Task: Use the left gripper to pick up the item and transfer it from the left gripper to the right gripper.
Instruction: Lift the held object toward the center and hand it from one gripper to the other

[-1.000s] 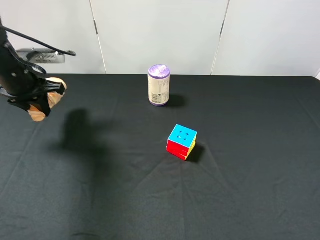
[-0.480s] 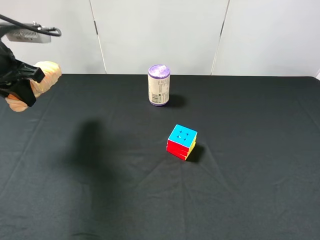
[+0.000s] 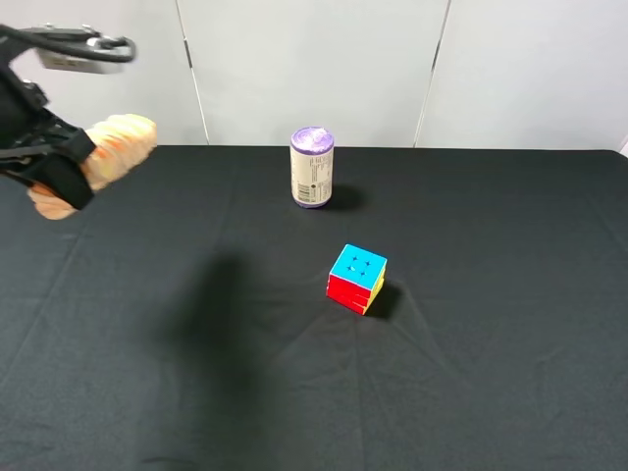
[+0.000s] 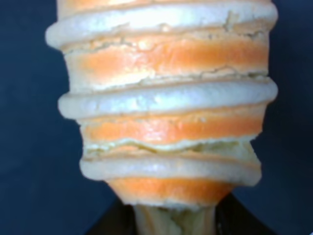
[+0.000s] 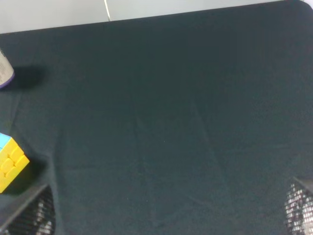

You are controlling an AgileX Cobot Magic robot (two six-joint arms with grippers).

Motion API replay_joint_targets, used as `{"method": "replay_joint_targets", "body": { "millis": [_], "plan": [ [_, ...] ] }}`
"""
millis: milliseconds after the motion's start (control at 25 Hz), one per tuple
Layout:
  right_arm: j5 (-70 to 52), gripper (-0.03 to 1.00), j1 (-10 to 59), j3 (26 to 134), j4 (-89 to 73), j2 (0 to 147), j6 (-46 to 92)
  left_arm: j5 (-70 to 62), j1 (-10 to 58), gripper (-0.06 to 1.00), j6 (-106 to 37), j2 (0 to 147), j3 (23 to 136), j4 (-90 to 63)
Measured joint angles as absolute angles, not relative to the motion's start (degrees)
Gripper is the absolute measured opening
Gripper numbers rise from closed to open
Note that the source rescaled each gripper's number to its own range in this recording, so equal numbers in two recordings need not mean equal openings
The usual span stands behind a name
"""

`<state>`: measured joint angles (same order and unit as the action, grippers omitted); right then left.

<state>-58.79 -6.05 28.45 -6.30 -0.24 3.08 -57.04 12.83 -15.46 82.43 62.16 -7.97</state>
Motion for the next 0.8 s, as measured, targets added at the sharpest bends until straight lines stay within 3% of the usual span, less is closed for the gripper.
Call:
{"method": "replay_joint_targets", "body": {
  "millis": [320, 800],
  "plan": [
    [-58.8, 1.0, -6.0, 28.5, -6.3, -0.2, 3.1, -57.0, 22.5, 0.03, -21.6, 82.4, 62.2, -7.8],
    [-58.8, 1.0, -6.0, 28.5, -6.3, -0.2, 3.1, -56.8, 31.2, 0.02, -39.4, 82.4, 62.2, -7.8]
  ]
}}
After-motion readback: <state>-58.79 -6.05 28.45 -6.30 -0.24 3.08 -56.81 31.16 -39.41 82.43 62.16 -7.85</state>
